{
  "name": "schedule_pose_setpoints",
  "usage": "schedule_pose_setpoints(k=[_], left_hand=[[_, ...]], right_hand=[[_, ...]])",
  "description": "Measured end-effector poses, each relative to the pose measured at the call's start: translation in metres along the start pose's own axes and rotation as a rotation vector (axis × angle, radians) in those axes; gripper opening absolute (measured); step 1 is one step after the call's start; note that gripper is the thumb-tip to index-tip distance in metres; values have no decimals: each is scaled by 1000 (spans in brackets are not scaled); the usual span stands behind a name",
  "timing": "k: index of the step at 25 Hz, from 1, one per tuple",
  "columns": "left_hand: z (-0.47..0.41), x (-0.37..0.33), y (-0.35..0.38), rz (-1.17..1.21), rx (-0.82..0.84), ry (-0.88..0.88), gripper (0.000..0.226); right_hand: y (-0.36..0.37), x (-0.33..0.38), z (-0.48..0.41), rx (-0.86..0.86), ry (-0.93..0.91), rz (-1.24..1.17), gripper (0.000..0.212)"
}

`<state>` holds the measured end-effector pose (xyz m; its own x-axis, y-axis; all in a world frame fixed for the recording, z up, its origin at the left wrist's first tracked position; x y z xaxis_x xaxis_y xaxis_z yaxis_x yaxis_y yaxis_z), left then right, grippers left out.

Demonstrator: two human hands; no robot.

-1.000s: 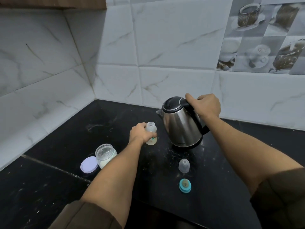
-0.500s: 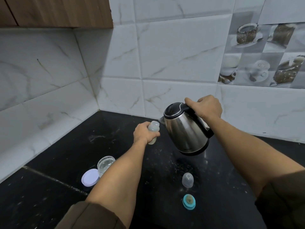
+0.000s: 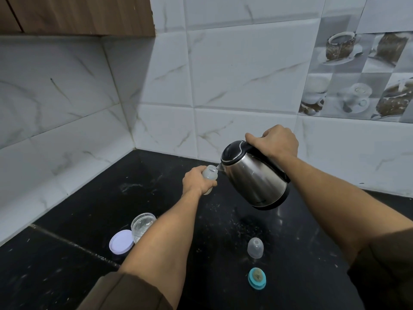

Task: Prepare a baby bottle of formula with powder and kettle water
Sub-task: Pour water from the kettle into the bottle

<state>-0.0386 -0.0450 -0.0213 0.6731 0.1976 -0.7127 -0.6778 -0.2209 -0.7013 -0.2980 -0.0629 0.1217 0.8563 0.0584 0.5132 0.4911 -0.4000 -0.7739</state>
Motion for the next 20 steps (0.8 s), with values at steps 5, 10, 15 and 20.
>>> schedule_pose_setpoints(k=[5, 10, 15, 20], left_hand=[[-1, -1, 8, -65, 41, -1, 48], [-1, -7, 16, -119, 79, 17, 50], [-2, -10, 19, -138, 85, 16, 53], [-3, -10, 23, -156, 92, 14, 51]], right_hand=[[-1, 3, -1, -13, -51, 43, 57], [-3, 8, -6, -13, -83, 96, 57], [-4, 9, -8, -12, -95, 119, 58], [-4, 11, -8, -14, -116, 154, 58]])
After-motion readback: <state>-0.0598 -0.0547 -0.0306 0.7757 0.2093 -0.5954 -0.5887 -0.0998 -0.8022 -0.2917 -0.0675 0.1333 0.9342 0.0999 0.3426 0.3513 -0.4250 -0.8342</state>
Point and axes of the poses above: each hand's wrist, its own z-axis away from the middle knuckle, its own y-axis out of the palm, x = y × z, the point moved 8 cm from there along -z, towards the middle knuckle
